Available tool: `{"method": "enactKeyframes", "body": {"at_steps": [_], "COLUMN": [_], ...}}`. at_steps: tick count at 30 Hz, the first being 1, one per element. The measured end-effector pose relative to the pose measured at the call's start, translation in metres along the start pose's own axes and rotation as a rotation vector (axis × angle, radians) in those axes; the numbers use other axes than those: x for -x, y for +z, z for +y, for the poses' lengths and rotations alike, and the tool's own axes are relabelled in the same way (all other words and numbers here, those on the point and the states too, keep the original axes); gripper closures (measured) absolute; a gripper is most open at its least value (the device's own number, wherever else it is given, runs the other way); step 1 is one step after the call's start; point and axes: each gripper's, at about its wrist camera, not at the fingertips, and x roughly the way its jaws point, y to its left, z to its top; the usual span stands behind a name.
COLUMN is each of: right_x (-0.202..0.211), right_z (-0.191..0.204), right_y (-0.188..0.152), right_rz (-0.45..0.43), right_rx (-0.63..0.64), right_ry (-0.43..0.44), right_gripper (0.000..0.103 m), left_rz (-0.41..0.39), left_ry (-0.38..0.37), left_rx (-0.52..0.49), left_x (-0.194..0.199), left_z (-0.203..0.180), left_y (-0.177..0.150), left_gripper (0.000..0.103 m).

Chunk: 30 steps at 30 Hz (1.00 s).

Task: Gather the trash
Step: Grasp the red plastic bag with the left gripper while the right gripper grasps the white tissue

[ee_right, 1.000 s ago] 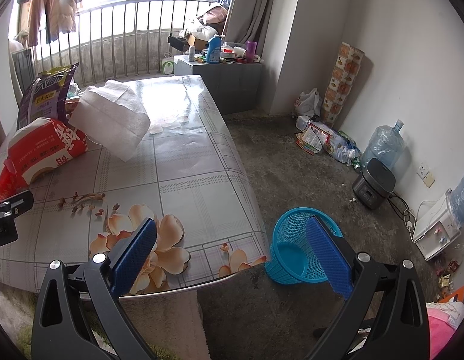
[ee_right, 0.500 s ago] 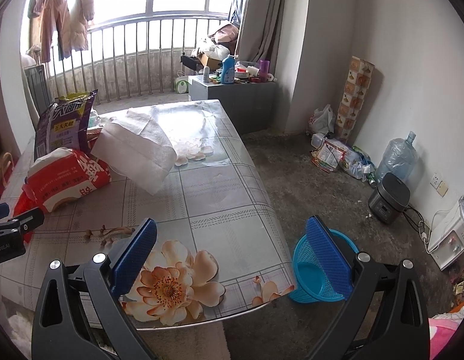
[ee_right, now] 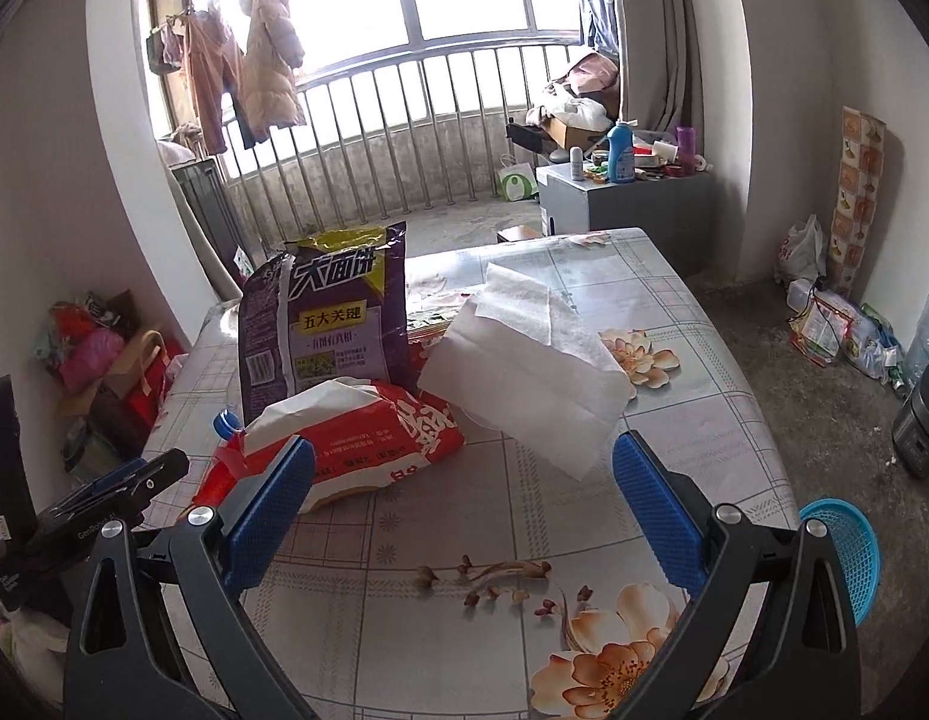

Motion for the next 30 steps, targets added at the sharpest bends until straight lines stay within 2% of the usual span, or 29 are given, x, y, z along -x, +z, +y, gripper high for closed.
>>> {"method": "enactKeyframes", "body": {"at_steps": [4,8,12,14,23,27,30], "right_x": [-0.011,-0.020,-0.026,-0.030,-0.053,-0.068,-0.085], "right_z": [0.008,0.008,-0.001,-0.010,-0.054,-0.060,-0.054], "right_y": [0.004,0.005,0.008,0.012,0.030,0.046,0.054], "right_rz": [0.021,0.041,0.042,0.044,0.035,0.030,0.037], "right_rx": [-0.010,-0.024,-0.035,-0.062,-0.182,-0.167,-0.119], "right_ry": [0.025,0.022,-0.020,-0.032,-0.066,-0.045,-0.012], "right_gripper": [0.006,0.006,0.008,0.010,0.017,0.021,0.028], "left_rz": [0.085,0.153,0.163,0.157,0.066,-0.002,-0.038], "left_ry": [-0.063,-0.121,-0.167,-0.189,-0.258,-0.297,-0.324], "left_rx": [0.001,0.008,0.006,0.006,0.053,0.050,0.032], "left_x": [-0.025,-0.047,-0.057,-0.058,-0.031,-0.016,-0.011], "left_z": [0.010,0.015,0.018,0.020,0.036,0.037,0.031], "left_y": [-0.001,-0.003,-0.003,-0.002,0.015,0.025,0.032], "left_gripper": [0.045,0.062,0.085,0.092,0.100,0.100,0.100]}}
